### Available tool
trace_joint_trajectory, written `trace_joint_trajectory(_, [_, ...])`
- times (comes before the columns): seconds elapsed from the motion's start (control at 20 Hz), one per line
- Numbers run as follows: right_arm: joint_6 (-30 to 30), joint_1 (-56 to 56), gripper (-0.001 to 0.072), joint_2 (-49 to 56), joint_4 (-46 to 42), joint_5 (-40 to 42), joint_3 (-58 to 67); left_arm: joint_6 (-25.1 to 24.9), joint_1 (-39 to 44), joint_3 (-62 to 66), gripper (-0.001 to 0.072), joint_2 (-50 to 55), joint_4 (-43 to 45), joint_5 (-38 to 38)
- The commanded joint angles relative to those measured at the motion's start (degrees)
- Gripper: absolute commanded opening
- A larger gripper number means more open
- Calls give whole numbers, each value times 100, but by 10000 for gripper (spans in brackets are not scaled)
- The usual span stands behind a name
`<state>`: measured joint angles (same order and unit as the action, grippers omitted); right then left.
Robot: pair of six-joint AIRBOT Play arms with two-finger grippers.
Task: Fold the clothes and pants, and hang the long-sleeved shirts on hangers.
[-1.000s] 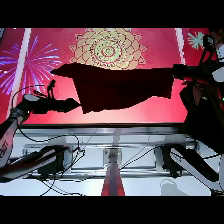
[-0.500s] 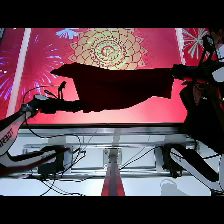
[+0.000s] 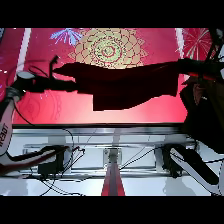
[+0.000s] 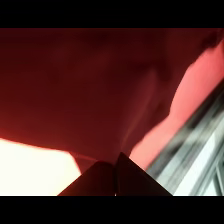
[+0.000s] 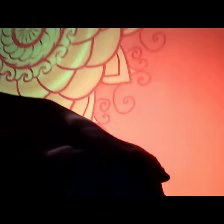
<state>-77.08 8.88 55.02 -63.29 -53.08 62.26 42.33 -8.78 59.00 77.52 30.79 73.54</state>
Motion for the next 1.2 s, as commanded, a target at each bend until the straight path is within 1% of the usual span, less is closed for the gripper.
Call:
trace_joint_trajectory(0.0, [188,0,17,-278,-20,15,813,382,-485,1779,8,-455,0,498])
trace_joint_trajectory(0.1, [387,0,16,-481,-20,15,1314,380,-896,2693,8,-918,0,304])
trace_joint_trajectory(0.2, [474,0,17,-699,-17,17,1742,380,-1322,3180,8,-1464,4,-284])
trace_joint_trajectory(0.3, [472,0,17,-931,11,17,2074,380,-1777,3230,8,-2168,46,-1294])
trace_joint_trajectory(0.35, [472,0,17,-1071,59,17,2194,378,-1967,3230,9,-2450,52,-1659])
trace_joint_trajectory(0.5, [474,0,16,-1576,350,22,2437,378,-2490,3230,9,-3182,68,-2358])
trace_joint_trajectory(0.7, [474,0,17,-2251,859,79,2695,378,-2962,3230,9,-3794,72,-2621])
trace_joint_trajectory(0.9, [474,0,17,-2697,944,645,2857,378,-3121,3230,9,-3980,70,-2918])
trace_joint_trajectory(1.05, [474,0,16,-2507,925,817,2855,378,-3121,3226,8,-3790,68,-2962])
trace_joint_trajectory(1.15, [472,0,16,-2046,931,564,2855,380,-3119,3215,8,-3462,66,-2682])
